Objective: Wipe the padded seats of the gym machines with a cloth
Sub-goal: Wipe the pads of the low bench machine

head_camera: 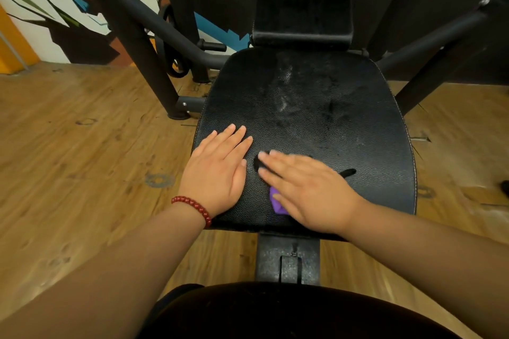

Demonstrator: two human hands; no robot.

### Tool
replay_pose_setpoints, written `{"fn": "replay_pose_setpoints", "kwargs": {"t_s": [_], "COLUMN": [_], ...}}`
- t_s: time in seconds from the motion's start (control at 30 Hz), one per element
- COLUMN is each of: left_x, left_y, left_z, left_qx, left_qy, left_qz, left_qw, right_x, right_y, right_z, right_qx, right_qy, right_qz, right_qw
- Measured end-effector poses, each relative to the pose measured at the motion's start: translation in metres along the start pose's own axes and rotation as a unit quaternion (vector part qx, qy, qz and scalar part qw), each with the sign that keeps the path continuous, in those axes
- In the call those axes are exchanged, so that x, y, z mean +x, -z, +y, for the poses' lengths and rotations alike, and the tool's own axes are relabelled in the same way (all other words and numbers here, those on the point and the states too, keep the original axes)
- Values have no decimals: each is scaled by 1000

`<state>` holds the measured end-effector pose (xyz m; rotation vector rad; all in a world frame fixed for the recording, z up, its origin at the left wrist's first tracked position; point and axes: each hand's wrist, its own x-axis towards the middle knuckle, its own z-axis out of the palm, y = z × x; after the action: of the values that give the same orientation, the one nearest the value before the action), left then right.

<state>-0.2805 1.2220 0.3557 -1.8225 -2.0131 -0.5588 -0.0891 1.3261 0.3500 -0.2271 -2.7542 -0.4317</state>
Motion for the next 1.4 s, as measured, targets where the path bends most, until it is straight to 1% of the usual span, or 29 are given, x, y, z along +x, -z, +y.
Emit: {"fn": "replay_pose_setpoints", "kwargs": {"t_s": [0.07,0.13,0.27,0.3,0.33,0.43,0.47,0.5,0.53,0.67,0.77,0.8,0.83,0.87,0.93,0.97,1.0,1.1,1.13,1.17,1.2,1.23,1.27,1.33,1.37,1.4], "left_x": [0,0,-1,-1,-1,-1,-1,0,0,0,-1,0,-1,0,0,0,0,0,0,0,0,1,2,2,3,3], "left_y": [-1,0,0,1,1,0,0,0,0,0,0,1,1,0,0,0,0,-1,-1,-1,-1,-1,-1,-1,0,0], "left_z": [0,0,1,1,1,1,1,1,1,0,0,0,0,-1,-1,-1,-1,-1,-1,-1,-1,-1,-1,1,1,2], "left_qx": [1,0,8,12,15,19,20,20,17,-3,-11,-11,-9,-7,-2,-2,-4,-6,-5,-2,1,6,10,21,27,34], "left_qy": [1,1,1,0,-2,-1,-2,-3,-3,4,6,5,3,3,4,5,4,0,0,-1,-1,-2,-3,-5,-5,-4], "left_qz": [-1,0,-3,-6,-9,-15,-16,-16,-14,-10,-5,-5,-6,-9,-12,-13,-14,-10,-10,-10,-11,-13,-16,-21,-24,-28], "left_qw": [1000,1000,1000,1000,1000,1000,1000,1000,1000,1000,1000,1000,1000,1000,1000,1000,1000,1000,1000,1000,1000,1000,1000,1000,999,999], "right_x": [6,3,-12,-9,-2,20,22,19,14,-16,-24,-22,-17,-10,3,5,2,-19,-21,-19,-13,-5,4,18,21,20], "right_y": [-1,-6,-5,-1,2,7,7,5,3,-5,-7,-7,-5,-2,2,3,0,-8,-7,-5,-3,-1,2,6,7,5], "right_z": [0,-9,-12,-5,3,26,26,21,12,-23,-20,-13,-5,4,17,15,8,-18,-18,-12,-4,6,16,34,35,31], "right_qx": [-12,-9,-9,-8,-7,-18,-19,-20,-17,17,27,35,43,45,27,22,22,48,52,54,53,47,36,16,13,10], "right_qy": [-42,-39,76,85,70,-46,-65,-61,-37,112,173,181,164,122,5,-23,-10,135,162,168,155,115,58,-45,-73,-76], "right_qz": [2,-4,-31,-34,-30,-12,-10,-7,-9,-34,-58,-58,-52,-38,-12,-8,-4,-38,-55,-62,-57,-45,-26,3,5,11], "right_qw": [999,999,997,996,997,999,998,998,999,993,983,981,984,991,1000,999,1000,989,984,982,985,991,997,999,997,997]}}
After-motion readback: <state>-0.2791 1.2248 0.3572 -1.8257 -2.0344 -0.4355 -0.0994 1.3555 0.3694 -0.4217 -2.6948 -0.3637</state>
